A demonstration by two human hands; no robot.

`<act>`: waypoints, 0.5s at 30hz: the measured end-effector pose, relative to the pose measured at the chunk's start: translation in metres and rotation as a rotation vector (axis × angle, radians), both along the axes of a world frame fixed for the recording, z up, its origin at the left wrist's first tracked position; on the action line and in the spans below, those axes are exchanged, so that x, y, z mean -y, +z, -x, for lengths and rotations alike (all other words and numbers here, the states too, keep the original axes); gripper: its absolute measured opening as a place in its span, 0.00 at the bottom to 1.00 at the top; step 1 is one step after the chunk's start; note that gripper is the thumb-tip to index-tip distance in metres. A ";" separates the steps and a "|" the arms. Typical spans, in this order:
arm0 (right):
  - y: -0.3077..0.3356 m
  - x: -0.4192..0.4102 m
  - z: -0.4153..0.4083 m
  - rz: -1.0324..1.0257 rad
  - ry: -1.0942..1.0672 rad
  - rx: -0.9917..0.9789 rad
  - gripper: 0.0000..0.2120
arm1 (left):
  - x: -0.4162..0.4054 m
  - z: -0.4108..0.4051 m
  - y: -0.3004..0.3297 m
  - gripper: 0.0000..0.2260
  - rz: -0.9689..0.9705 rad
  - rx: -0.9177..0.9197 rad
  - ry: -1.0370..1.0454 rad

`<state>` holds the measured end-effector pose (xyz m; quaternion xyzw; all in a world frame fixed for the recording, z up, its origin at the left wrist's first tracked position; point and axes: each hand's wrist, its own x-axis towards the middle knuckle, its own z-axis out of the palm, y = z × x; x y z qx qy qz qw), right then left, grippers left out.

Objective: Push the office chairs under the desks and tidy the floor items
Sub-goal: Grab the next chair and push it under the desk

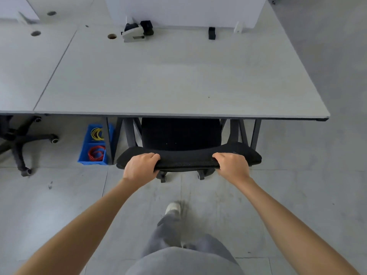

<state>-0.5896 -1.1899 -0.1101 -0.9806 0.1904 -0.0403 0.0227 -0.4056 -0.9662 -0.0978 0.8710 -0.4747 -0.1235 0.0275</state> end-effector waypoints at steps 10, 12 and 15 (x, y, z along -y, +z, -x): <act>0.001 0.066 -0.066 -0.072 0.010 -0.057 0.10 | 0.053 -0.048 -0.001 0.09 0.027 -0.051 0.092; 0.001 0.077 -0.069 -0.074 0.026 -0.058 0.10 | 0.061 -0.048 0.000 0.09 0.027 -0.043 0.104; -0.002 0.082 -0.068 -0.086 0.055 -0.046 0.11 | 0.065 -0.048 -0.003 0.09 0.017 -0.045 0.126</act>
